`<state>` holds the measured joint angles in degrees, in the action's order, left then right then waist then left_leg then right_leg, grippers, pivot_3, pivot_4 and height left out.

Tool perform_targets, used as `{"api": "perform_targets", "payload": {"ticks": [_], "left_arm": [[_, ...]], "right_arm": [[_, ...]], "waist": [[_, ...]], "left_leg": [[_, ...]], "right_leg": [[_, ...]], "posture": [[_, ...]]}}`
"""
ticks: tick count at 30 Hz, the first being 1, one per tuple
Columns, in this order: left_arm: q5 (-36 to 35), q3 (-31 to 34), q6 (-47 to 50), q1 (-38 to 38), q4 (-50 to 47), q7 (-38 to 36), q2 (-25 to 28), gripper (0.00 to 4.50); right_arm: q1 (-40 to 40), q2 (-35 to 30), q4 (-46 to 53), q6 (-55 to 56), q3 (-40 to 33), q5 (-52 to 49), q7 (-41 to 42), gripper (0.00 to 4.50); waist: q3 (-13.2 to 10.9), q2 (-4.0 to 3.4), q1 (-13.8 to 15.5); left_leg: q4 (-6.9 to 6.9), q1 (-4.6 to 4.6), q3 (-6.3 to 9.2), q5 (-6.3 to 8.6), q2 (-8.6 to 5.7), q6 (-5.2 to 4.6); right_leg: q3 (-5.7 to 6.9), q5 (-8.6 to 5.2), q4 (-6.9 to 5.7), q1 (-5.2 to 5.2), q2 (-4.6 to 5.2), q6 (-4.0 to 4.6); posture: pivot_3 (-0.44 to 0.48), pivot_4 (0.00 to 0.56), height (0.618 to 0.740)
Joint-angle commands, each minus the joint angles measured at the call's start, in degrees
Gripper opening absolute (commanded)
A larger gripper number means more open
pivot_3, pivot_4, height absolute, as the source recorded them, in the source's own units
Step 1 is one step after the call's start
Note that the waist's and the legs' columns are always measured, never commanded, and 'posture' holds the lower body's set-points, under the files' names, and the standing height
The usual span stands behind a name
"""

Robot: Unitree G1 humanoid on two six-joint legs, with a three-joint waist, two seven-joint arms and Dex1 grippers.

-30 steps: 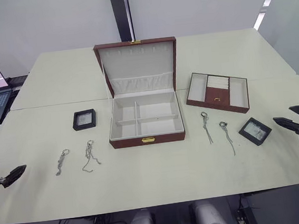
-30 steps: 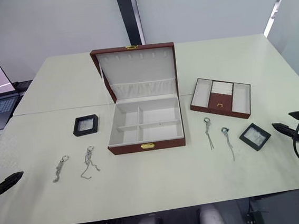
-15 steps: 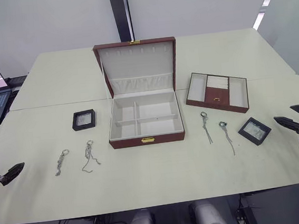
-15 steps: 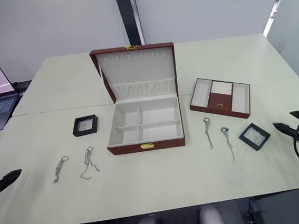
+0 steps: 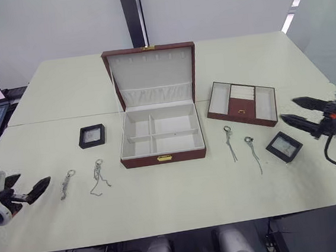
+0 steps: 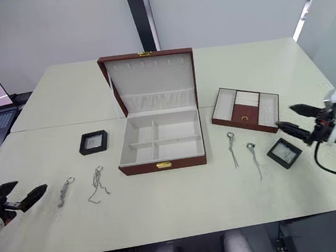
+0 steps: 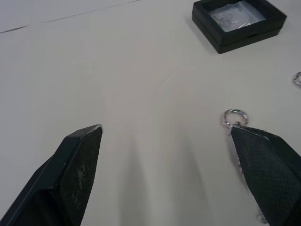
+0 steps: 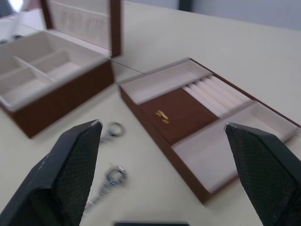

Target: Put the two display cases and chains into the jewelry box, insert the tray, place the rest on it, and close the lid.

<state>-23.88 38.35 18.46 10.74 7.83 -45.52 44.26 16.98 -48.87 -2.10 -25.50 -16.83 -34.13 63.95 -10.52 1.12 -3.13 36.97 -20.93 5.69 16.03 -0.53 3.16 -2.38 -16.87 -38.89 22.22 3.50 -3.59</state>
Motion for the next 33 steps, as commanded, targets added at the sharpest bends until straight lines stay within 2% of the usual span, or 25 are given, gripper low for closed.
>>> {"api": "perform_targets", "payload": {"ticks": [1,7,15,20,29,33], "left_arm": [[-3.80,3.36,0.89,2.14,-8.48,2.11,-2.99,4.50],[-2.40,1.21,-3.42,4.68,-11.41,5.07,-8.81,4.50],[0.97,-4.07,-8.94,2.63,-8.84,9.80,-15.32,4.50],[4.89,-7.63,-11.75,-0.54,-4.31,12.92,-15.79,4.50],[3.34,-8.48,-9.19,-1.93,-1.26,13.69,-15.73,4.50],[1.65,-8.68,-6.61,-0.46,-0.95,12.55,-15.66,3.65]], "right_arm": [[1.75,0.40,9.99,-3.17,3.78,-3.93,2.42,4.42],[4.10,2.55,17.48,-3.07,10.53,-4.21,4.42,4.42],[3.56,5.43,18.80,2.18,18.24,1.36,5.66,4.42],[3.88,6.85,17.82,3.63,20.06,3.21,5.29,4.42],[4.01,7.46,16.07,5.22,20.30,4.73,5.89,4.42],[3.63,7.46,15.79,5.44,19.88,5.05,6.21,4.50]], "waist": [[0.00,0.00,0.33],[0.01,0.02,1.30],[0.08,0.13,1.47],[0.10,0.18,1.46],[0.12,0.19,1.42],[0.14,0.17,1.37]], "left_leg": [[0.00,-0.01,0.01,0.00,0.02,0.00],[0.03,0.01,-0.04,0.00,0.04,0.00],[0.04,-0.01,-0.11,0.00,0.04,0.01],[0.04,-0.01,-0.11,0.00,0.04,0.01],[0.03,0.04,-0.07,0.00,0.07,0.01],[0.03,0.05,-0.06,0.00,0.07,0.01]], "right_leg": [[0.03,0.01,0.00,0.00,-0.02,0.02],[0.03,0.06,0.05,-0.03,-0.08,0.09],[0.06,0.06,0.11,-0.04,-0.11,0.10],[0.07,0.07,0.11,-0.05,-0.16,0.11],[0.06,0.09,0.06,-0.04,-0.25,0.15],[0.05,0.09,0.06,-0.04,-0.26,0.15]], "posture": [[0.000,0.150,0.740],[0.000,0.150,0.740],[0.000,0.150,0.740],[0.000,0.150,0.740],[0.000,0.150,0.740],[0.000,0.150,0.740]]}}
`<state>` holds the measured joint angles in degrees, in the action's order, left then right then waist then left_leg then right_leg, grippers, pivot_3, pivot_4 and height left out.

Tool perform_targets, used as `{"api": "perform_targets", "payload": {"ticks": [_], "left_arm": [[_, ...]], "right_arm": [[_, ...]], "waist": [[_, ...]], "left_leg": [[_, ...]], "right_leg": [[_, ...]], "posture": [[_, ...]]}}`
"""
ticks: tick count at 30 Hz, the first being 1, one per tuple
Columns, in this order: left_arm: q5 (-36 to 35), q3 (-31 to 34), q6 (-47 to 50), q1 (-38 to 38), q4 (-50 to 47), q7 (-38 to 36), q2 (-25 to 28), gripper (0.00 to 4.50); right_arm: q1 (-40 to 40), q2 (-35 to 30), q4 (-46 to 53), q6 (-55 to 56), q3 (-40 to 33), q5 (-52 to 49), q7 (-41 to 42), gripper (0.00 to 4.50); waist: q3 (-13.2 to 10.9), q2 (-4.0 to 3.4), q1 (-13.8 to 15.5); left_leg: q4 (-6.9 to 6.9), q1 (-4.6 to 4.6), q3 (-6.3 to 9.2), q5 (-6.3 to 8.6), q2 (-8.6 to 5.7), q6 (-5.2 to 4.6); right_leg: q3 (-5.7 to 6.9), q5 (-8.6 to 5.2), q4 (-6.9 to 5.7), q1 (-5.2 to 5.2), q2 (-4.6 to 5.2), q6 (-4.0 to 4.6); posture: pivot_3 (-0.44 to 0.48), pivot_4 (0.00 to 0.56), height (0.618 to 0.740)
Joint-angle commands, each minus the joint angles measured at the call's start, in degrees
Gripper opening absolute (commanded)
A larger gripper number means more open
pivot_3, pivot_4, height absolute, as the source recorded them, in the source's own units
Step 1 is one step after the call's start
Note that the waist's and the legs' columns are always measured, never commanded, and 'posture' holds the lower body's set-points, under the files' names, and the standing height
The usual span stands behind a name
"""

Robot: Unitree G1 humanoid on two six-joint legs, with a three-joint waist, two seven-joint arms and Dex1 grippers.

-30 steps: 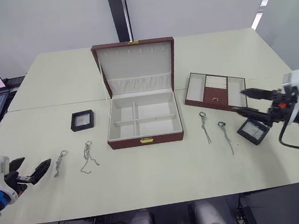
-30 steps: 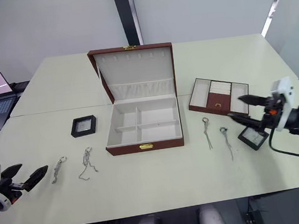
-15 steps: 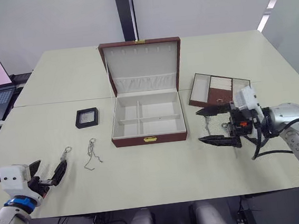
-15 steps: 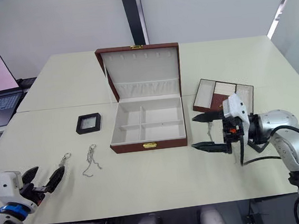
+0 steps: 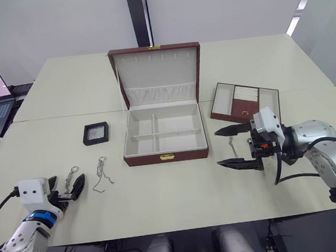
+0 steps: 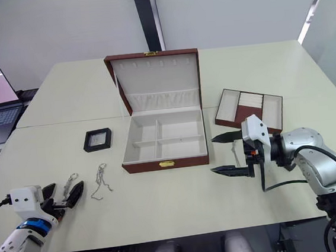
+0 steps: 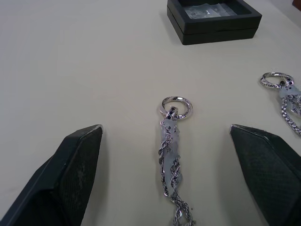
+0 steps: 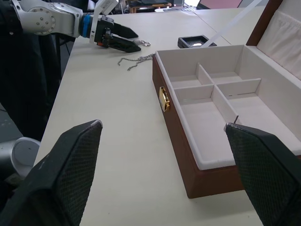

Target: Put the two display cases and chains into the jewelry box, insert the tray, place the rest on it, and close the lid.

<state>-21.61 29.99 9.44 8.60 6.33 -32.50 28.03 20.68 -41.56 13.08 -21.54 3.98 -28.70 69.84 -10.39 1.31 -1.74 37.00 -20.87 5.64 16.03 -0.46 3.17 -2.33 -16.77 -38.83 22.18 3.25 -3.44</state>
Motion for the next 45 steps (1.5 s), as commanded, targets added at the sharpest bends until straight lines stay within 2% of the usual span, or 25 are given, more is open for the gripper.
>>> {"api": "perform_targets", "payload": {"ticks": [1,6,13,18,22,33,38,45], "left_arm": [[-0.75,-0.46,2.88,1.96,0.44,-0.64,0.70,3.40],[-0.67,-1.28,3.78,2.62,0.23,-0.88,1.49,1.83],[-0.29,-1.08,3.15,2.89,0.80,-0.07,1.55,0.02],[-0.78,-0.63,2.45,3.02,0.66,0.10,1.29,0.02],[-4.77,0.25,4.46,3.31,-5.37,-0.46,0.92,0.02],[-12.83,2.59,16.05,1.10,-21.56,1.18,6.72,0.02],[-15.31,0.50,21.59,-4.01,-26.50,2.24,9.92,0.02],[-14.34,-6.59,24.67,-16.37,-28.23,3.75,11.37,0.02]], "right_arm": [[-0.13,0.12,0.52,1.55,-0.99,-0.31,0.42,4.50],[-0.36,0.10,0.01,2.22,-0.98,0.04,0.65,4.50],[-0.51,-0.34,0.36,1.68,-1.06,-0.41,0.86,4.50],[-0.05,-0.42,0.91,0.69,-1.53,-1.08,0.68,4.50],[0.34,-0.15,2.21,-0.59,-2.16,-2.33,-0.02,4.50],[-0.78,0.38,4.09,-2.72,-5.10,-5.18,-4.04,4.50],[-1.38,0.38,4.66,-3.00,-6.05,-5.51,-5.94,4.50],[-4.09,0.95,5.68,-3.27,-9.68,-6.21,-10.23,4.50]], "waist": [[0.02,-0.04,-0.03],[0.07,-0.12,-0.04],[0.17,-0.29,-0.04],[0.17,-0.29,-0.07],[0.16,-0.28,-0.07],[0.02,-0.02,0.00],[0.01,0.00,0.00],[-0.02,0.04,0.11]], "left_leg": [[0.00,0.01,0.00,0.00,0.00,0.00],[-0.01,0.02,-0.01,0.00,0.00,0.00],[-0.01,0.03,-0.02,0.00,-0.01,0.00],[-0.01,0.03,-0.01,0.00,0.00,0.00],[-0.01,0.01,0.03,0.00,0.02,0.00],[-0.01,-0.05,0.09,0.00,0.03,0.00],[0.00,-0.05,0.03,0.00,0.01,0.00],[0.00,-0.07,-0.04,0.00,-0.01,0.01]], "right_leg": [[0.00,0.00,0.00,0.00,0.00,0.00],[-0.04,0.00,0.00,0.00,0.01,0.00],[-0.04,0.00,0.00,-0.01,0.01,0.00],[-0.05,0.00,0.01,0.00,0.01,0.00],[-0.05,0.00,0.01,0.00,0.01,0.00],[0.00,0.00,0.05,0.01,0.00,0.00],[0.02,0.00,0.05,0.00,-0.04,0.00],[0.02,0.00,0.05,0.00,-0.07,0.00]], "posture": [[0.000,0.150,0.740],[0.000,0.150,0.740],[0.000,0.150,0.740],[0.000,0.150,0.740],[0.000,0.150,0.740],[0.000,0.150,0.740],[0.000,0.150,0.740],[0.000,0.150,0.740]]}}
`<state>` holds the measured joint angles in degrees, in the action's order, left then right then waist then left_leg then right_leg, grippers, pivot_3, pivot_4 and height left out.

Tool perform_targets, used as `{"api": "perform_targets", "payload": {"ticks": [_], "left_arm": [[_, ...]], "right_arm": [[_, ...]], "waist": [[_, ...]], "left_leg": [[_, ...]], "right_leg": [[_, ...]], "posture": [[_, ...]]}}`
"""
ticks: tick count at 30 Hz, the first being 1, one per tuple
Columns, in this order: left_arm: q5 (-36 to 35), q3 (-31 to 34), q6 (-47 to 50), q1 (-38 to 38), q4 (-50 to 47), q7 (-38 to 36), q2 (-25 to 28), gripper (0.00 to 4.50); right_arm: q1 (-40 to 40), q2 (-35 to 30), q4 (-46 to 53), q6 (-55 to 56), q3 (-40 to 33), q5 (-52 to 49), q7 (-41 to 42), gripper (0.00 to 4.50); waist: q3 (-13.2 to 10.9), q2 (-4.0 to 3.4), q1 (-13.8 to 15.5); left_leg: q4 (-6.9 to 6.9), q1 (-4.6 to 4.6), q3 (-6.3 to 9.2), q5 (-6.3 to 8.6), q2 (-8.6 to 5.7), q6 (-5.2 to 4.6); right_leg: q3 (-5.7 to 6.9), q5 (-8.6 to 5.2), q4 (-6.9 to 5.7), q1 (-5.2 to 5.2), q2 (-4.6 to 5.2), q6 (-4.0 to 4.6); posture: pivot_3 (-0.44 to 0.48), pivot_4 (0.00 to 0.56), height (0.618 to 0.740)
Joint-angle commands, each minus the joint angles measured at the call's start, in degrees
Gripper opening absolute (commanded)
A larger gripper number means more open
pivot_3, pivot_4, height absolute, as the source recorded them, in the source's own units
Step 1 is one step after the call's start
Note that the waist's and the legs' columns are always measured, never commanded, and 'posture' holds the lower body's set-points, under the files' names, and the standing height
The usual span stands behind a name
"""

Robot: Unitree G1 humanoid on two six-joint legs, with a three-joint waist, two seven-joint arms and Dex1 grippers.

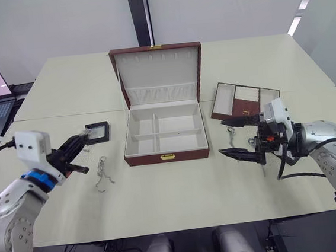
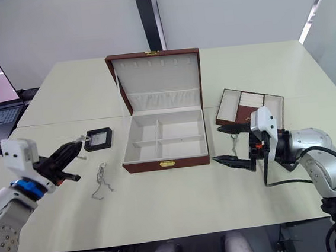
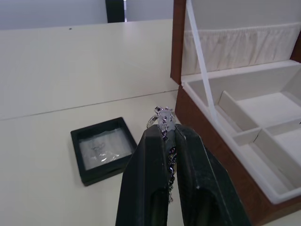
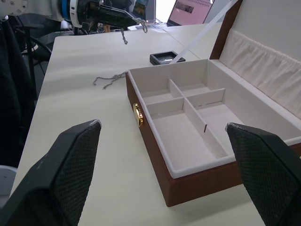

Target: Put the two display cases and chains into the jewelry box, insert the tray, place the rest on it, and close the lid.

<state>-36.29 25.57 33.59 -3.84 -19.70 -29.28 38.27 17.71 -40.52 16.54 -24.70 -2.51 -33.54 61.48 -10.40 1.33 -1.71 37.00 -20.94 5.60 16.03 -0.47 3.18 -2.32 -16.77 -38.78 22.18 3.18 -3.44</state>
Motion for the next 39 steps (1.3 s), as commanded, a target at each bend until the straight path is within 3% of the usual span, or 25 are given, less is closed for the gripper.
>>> {"api": "perform_targets", "payload": {"ticks": [1,7,15,39], "left_arm": [[0.20,-3.29,1.11,-5.74,-1.94,0.61,0.96,0.02],[3.41,-13.69,1.90,-14.97,0.82,0.26,-1.62,0.02],[10.81,-20.79,-3.05,-25.12,10.79,0.97,-7.35,0.02],[22.28,-21.79,-12.10,-22.59,20.10,2.17,-11.76,0.02]], "right_arm": [[-1.72,-0.04,2.50,-0.24,-3.78,-1.39,-2.64,4.50],[-5.23,0.79,5.42,-0.70,-6.64,-1.68,-7.86,4.50],[-9.35,1.80,10.40,-2.28,-8.46,-2.65,-13.40,4.50],[-12.07,0.29,14.57,-5.93,-11.04,-5.65,-16.74,4.50]], "waist": [[-0.01,0.02,0.05],[-0.01,0.02,-0.02],[-0.04,0.06,-0.01],[-0.04,0.07,0.02]], "left_leg": [[0.00,-0.01,0.02,0.00,0.00,0.00],[0.00,-0.01,-0.03,0.00,-0.06,0.00],[0.01,-0.02,-0.03,-0.01,-0.13,0.01],[0.02,-0.02,-0.03,-0.01,-0.12,0.01]], "right_leg": [[0.01,0.00,0.00,0.00,0.00,0.00],[-0.02,0.00,0.00,0.00,-0.01,0.00],[0.00,0.01,-0.03,0.02,-0.13,0.02],[-0.01,0.01,-0.03,0.03,-0.12,0.01]], "posture": [[0.000,0.150,0.740],[0.000,0.150,0.740],[0.000,0.150,0.740],[0.000,0.150,0.740]]}}
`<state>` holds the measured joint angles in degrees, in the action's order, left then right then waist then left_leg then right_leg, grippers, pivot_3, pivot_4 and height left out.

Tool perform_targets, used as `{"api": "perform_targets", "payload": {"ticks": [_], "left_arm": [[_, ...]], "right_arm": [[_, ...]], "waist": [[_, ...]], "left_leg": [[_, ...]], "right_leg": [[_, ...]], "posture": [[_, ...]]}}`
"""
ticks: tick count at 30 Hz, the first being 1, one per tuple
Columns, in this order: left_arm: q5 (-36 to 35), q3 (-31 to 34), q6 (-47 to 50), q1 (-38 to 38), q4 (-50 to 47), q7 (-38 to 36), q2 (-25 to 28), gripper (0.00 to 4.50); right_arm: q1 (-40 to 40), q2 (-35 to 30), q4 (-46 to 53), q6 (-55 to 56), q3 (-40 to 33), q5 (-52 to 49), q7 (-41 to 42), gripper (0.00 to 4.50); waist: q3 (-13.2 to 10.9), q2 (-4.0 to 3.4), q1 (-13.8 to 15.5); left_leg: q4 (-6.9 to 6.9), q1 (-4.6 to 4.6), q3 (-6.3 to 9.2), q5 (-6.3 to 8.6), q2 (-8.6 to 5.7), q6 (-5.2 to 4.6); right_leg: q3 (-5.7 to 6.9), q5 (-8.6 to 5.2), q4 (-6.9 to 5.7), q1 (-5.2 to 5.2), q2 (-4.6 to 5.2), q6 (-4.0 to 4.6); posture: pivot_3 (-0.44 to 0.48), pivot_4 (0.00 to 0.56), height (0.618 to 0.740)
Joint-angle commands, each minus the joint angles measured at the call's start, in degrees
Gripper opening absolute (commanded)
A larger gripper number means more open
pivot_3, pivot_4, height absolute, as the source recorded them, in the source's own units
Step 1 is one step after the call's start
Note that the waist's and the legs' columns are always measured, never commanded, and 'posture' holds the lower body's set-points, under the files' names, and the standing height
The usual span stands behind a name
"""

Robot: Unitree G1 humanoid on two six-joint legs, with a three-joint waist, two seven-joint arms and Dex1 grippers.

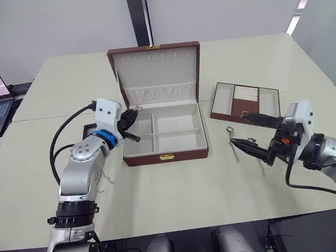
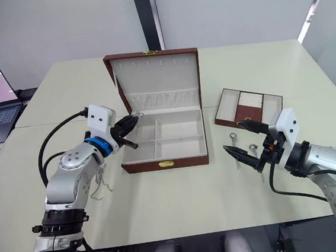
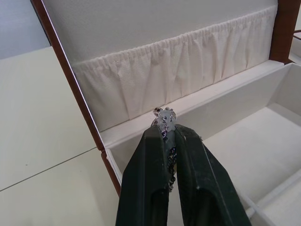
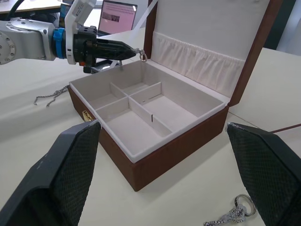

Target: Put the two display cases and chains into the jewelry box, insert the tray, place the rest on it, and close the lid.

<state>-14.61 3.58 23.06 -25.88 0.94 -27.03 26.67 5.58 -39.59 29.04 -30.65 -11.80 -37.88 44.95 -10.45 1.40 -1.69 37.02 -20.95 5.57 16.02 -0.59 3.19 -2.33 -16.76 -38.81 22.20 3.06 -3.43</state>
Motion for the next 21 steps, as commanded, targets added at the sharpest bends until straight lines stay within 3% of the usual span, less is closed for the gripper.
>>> {"api": "perform_targets", "payload": {"ticks": [1,8,21], "left_arm": [[0.81,0.34,-1.65,-0.71,-0.22,0.00,-0.18,0.02],[1.32,0.78,-2.62,-1.26,1.07,0.12,-0.45,0.02],[-0.71,1.16,-2.73,-3.23,0.27,-1.33,-2.18,3.96]], "right_arm": [[0.04,-0.63,2.15,-0.02,-1.78,-1.34,-0.29,4.50],[-0.23,-0.43,2.28,0.02,-1.70,-1.29,-0.53,4.50],[0.04,-0.64,2.10,-0.13,-1.52,-1.56,-1.01,4.50]], "waist": [[0.00,0.00,0.00],[0.00,0.00,0.00],[0.00,0.00,-0.04]], "left_leg": [[0.00,0.00,-0.01,0.00,0.00,0.00],[0.00,0.00,0.00,0.00,0.00,0.00],[0.00,0.00,0.00,0.00,0.00,0.00]], "right_leg": [[0.00,0.00,0.00,0.00,0.00,0.00],[0.00,0.00,0.00,0.00,0.00,0.00],[0.01,0.00,-0.01,0.00,0.00,0.00]], "posture": [[0.000,0.150,0.740],[0.000,0.150,0.740],[0.000,0.150,0.740]]}}
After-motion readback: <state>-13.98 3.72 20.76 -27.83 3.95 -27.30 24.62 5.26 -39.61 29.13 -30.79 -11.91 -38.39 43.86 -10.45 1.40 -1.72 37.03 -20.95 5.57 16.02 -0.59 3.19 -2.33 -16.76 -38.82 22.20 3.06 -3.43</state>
